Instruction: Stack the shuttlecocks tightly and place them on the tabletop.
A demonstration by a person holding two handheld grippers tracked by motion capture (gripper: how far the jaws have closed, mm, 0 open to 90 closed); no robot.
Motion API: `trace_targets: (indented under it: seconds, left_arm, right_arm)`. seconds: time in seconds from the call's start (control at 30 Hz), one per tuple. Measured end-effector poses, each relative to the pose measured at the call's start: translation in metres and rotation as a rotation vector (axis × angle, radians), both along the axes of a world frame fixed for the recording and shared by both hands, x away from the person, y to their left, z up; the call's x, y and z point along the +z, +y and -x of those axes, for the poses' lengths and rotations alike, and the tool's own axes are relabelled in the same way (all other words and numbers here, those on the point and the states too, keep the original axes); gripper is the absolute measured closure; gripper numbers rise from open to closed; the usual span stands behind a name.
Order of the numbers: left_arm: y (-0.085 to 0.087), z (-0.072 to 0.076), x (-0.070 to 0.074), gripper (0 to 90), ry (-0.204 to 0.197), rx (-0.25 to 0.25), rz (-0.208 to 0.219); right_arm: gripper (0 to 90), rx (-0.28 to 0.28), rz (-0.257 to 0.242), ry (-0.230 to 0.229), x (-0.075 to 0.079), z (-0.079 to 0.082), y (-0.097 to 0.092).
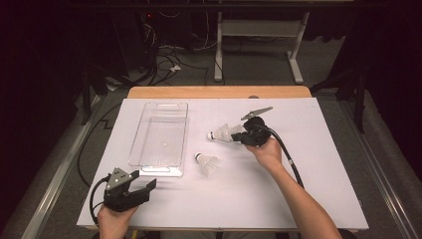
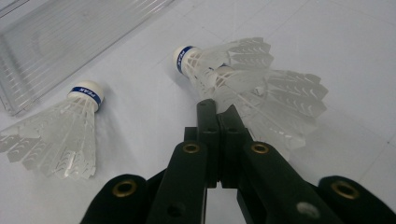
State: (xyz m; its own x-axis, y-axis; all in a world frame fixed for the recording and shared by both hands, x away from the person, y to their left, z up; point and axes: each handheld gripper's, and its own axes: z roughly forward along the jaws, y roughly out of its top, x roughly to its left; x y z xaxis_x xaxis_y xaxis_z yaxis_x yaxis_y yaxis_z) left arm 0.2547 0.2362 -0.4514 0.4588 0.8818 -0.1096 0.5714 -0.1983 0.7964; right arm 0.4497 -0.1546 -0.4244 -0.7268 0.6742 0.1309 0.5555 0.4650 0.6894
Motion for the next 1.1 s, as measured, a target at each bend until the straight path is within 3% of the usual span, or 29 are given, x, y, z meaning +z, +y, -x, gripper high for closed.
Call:
trace_targets:
  seconds: [1.1]
  left_arm:
    - [-0.001, -0.001, -0.001, 31.1, 0.006, -0.009, -0.002]
  right_arm:
    - [90.0, 0.030, -0.002, 0.018, -0.005, -0.001, 0.012]
